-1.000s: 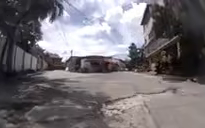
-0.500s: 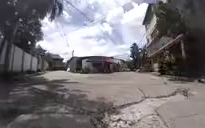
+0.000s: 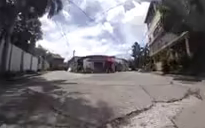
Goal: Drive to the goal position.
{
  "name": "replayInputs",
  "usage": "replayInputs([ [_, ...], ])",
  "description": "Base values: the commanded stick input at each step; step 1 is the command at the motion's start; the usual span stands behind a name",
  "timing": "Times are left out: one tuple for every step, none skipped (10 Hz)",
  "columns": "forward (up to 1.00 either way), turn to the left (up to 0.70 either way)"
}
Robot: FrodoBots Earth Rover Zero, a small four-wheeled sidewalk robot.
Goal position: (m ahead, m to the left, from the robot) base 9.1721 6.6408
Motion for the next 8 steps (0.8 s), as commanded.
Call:
replayInputs([
  [0.70, 0.00],
  [0.70, 0.00],
  [0.70, 0.00],
  [0.70, 0.00],
  [0.70, 0.00],
  [0.70, 0.00],
  [0.70, 0.00],
  [0.70, 0.00],
])
